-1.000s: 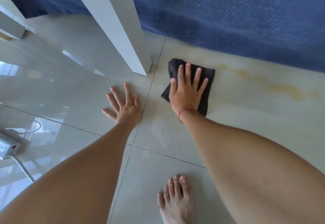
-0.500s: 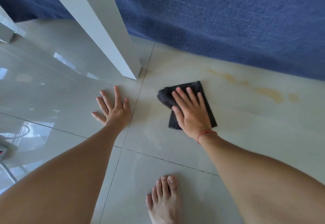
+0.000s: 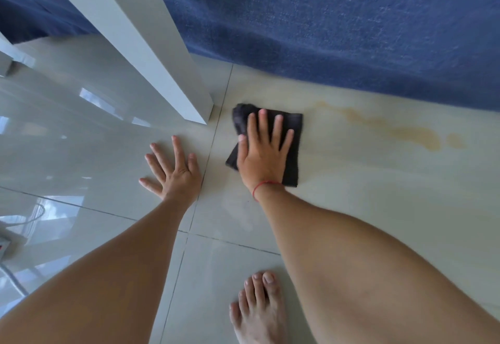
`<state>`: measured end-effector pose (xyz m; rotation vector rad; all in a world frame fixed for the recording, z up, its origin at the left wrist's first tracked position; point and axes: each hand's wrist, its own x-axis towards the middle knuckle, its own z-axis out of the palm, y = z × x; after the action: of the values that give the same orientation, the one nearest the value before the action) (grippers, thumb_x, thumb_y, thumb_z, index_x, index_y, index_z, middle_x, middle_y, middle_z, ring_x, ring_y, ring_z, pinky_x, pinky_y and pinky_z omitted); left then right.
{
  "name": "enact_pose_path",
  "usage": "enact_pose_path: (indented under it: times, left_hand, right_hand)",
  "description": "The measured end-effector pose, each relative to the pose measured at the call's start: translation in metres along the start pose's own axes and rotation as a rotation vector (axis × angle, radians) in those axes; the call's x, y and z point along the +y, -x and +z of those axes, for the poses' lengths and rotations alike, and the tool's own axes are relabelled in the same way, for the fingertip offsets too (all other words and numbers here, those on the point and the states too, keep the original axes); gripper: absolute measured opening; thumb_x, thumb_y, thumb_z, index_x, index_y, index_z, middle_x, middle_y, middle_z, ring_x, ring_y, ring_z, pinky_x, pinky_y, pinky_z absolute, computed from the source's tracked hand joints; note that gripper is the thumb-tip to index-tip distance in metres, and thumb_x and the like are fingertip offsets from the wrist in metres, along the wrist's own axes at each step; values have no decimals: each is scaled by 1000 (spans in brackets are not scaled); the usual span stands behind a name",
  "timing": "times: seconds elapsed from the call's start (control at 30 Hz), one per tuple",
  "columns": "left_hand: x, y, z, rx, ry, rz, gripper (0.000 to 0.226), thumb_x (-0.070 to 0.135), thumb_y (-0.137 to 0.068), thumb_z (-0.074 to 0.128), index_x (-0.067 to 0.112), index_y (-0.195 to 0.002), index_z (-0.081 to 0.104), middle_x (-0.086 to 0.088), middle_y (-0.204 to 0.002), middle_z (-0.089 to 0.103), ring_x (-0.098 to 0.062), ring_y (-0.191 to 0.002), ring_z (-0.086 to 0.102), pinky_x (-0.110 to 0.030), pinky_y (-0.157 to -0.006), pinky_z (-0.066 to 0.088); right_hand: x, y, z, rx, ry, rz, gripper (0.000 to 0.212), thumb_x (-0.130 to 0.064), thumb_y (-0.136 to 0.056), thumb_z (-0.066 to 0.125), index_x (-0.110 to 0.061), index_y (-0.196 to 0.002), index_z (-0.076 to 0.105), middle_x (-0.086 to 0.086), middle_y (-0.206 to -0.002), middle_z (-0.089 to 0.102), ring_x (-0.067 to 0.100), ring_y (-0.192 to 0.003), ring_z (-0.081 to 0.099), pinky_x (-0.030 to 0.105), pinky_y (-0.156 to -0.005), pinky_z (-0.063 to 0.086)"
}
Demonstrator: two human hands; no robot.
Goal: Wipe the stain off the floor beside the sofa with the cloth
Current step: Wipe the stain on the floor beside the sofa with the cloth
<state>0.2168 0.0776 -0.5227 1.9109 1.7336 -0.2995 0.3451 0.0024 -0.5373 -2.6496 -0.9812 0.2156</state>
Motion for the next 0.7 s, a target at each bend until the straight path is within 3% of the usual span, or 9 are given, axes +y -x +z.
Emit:
enact_pose_path:
  times: [0.2, 0.3, 0.4, 0.5, 0.7]
  left_hand:
    - [2, 5, 2, 72, 8, 11, 56, 47, -101, 15, 44, -151, -8, -1, -160, -25, -21, -147, -23, -54, -114, -16]
    - [12, 15, 7, 65, -5, 13, 55, 45, -101, 13, 42, -152, -8, -1, -160, -24, -20, -148, -22, -50, -115, -16]
    - [17, 19, 10, 37, 9, 1, 55, 43, -101, 11, 42, -152, -10, -1, -160, -24, -19, -148, -22, -49, -116, -15]
    - [16, 17, 12, 35, 18, 5, 55, 44, -101, 10, 43, -151, -11, 0, -160, -26, -19, -147, -24, -49, -114, -18]
    - [15, 15, 15, 47, 20, -7, 54, 44, -101, 11, 43, -151, -11, 1, -160, -26, -19, -147, -24, -47, -113, -19]
  right_hand:
    - [32, 46, -9, -145, 8, -364, 48, -39, -96, 37, -23, -141, 44, -3, -151, 39, 28, -142, 31, 48, -116, 12]
    - [70, 47, -21, -174, 32, -433, 47, -39, -97, 35, -24, -141, 44, -6, -151, 39, 24, -142, 33, 45, -116, 15]
    - [105, 32, -34, -116, 78, -320, 49, -41, -96, 34, -25, -141, 45, -6, -150, 41, 24, -141, 34, 44, -114, 16]
    - [121, 15, -43, -111, 120, -157, 52, -44, -96, 27, -27, -146, 35, -7, -156, 30, 22, -146, 22, 44, -117, 9]
    - [69, -9, -26, -52, 78, 118, 54, -43, -98, 28, -26, -150, 24, -1, -160, 17, 29, -148, 7, 55, -117, -1]
